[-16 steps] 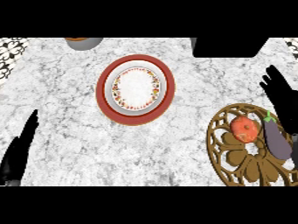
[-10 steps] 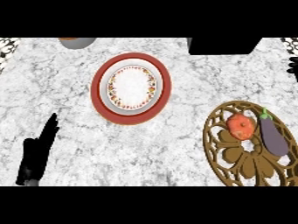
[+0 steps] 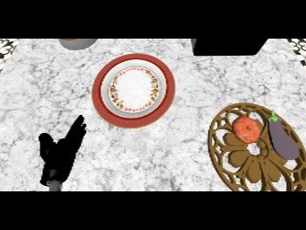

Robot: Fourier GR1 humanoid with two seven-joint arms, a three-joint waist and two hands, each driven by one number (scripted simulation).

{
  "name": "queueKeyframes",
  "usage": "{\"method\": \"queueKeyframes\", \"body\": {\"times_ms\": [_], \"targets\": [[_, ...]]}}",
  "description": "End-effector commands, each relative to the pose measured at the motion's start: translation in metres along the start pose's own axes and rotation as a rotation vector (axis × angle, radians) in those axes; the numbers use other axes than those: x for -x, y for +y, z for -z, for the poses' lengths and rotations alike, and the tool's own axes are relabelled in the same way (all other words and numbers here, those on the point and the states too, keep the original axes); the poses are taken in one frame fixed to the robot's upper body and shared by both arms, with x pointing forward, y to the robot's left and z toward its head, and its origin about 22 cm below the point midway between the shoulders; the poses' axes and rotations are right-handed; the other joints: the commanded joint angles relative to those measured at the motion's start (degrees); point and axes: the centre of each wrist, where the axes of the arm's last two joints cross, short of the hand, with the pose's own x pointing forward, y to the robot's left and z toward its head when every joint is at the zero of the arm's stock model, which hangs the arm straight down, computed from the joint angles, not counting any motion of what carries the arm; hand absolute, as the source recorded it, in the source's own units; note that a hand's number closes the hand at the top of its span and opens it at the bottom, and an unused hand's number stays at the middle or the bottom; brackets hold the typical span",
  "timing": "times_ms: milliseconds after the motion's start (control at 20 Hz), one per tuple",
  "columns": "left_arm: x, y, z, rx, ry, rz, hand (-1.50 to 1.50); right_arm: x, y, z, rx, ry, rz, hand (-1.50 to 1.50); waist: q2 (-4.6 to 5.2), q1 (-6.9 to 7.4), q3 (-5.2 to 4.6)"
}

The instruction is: Pick the squash from the placemat and place it in the plate

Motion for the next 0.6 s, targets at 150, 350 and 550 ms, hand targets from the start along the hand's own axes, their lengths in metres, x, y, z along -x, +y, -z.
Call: {"method": "queueKeyframes", "body": {"times_ms": [150,350,550], "targets": [[-0.018,-0.001,-0.001,0.045,0.019,-0.036,0.0,0.012,-0.035,-0.036,-0.075,-0.033,-0.067,-1.5,-0.14,0.6,-0.12],[0.0,0.006,0.002,0.013,0.025,-0.022,0.0,-0.024,-0.043,-0.022,-0.355,0.075,-0.276,-1.5,-0.23,-0.19,-0.36],[-0.008,-0.001,0.001,0.037,0.002,-0.028,0.0,-0.052,-0.037,-0.008,-0.505,0.134,-0.428,-1.5,-0.15,0.81,-0.29]]}}
